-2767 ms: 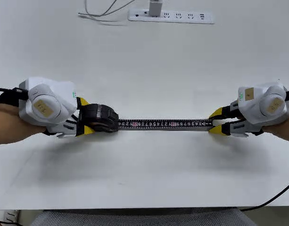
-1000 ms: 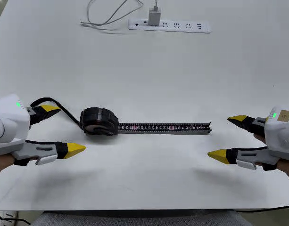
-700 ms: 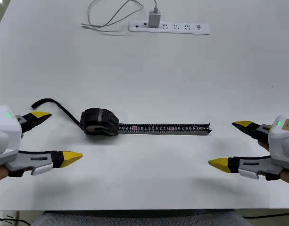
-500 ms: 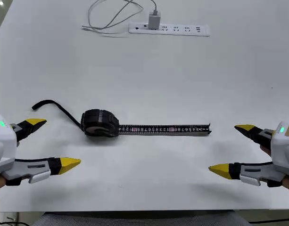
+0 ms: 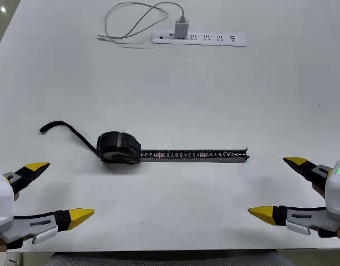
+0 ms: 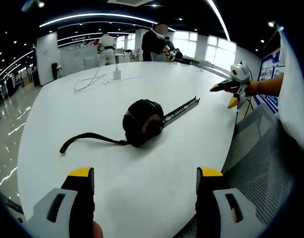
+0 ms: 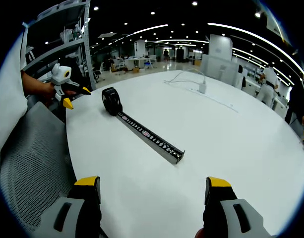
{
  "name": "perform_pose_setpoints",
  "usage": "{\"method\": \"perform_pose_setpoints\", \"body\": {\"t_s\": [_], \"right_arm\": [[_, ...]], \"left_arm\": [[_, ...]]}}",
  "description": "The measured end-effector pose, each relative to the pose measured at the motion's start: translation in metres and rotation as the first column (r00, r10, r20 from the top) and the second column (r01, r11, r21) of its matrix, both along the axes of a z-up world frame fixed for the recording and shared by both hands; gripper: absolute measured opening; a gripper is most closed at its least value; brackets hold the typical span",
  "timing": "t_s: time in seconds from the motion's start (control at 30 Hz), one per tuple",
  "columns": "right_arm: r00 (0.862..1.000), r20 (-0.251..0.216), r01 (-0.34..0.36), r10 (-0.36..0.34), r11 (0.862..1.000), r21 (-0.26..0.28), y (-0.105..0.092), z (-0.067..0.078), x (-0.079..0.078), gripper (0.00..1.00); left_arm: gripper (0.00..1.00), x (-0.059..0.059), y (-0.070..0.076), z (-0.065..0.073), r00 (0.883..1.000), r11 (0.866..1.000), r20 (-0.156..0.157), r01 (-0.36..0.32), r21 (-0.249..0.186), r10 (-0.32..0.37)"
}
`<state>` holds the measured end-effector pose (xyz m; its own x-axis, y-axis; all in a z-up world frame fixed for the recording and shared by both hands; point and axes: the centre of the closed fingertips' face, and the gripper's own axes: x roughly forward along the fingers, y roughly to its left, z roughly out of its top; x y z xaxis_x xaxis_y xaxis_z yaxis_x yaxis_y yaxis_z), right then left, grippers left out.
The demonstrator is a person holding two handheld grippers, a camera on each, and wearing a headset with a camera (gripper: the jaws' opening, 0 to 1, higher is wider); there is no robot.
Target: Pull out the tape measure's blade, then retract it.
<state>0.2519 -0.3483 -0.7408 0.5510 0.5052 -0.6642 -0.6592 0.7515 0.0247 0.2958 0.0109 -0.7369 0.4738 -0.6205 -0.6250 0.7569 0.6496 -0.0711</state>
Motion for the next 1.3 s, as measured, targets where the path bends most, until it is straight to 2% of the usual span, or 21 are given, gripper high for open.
{"method": "perform_pose_setpoints", "body": {"t_s": [0.23, 0.43, 0.53, 0.67, 0.8, 1.3], "right_arm": [[1.0, 0.006, 0.024, -0.024, 0.999, 0.026, 0.002, -0.002, -0.008, 0.92], [1.0, -0.004, 0.027, -0.027, 0.999, 0.028, 0.003, -0.007, -0.012, 0.94], [0.999, -0.004, 0.039, -0.039, 0.998, 0.049, 0.003, -0.009, -0.013, 0.96], [0.998, -0.012, 0.059, -0.059, 0.997, 0.051, 0.0, -0.016, -0.016, 0.96], [0.998, -0.014, 0.06, -0.059, 0.997, 0.05, 0.003, -0.016, -0.018, 0.96], [0.999, 0.002, 0.05, -0.05, 0.998, 0.049, 0.007, -0.01, -0.017, 0.97]], "left_arm": [[0.85, -0.006, 0.003, -0.001, 1.0, 1.0, -0.012, -0.02, -0.011, 0.02], [0.88, -0.014, 0.008, -0.009, 0.999, 0.999, -0.021, -0.042, -0.009, 0.042], [0.88, -0.016, 0.008, -0.009, 0.999, 0.999, -0.016, -0.049, -0.019, 0.049], [0.88, -0.016, 0.008, -0.008, 0.998, 0.998, -0.006, -0.057, -0.013, 0.057], [0.88, -0.015, 0.009, -0.006, 0.998, 0.997, 0.004, -0.067, -0.022, 0.067], [0.91, -0.018, 0.007, -0.005, 0.998, 0.997, 0.001, -0.064, -0.033, 0.064]]}}
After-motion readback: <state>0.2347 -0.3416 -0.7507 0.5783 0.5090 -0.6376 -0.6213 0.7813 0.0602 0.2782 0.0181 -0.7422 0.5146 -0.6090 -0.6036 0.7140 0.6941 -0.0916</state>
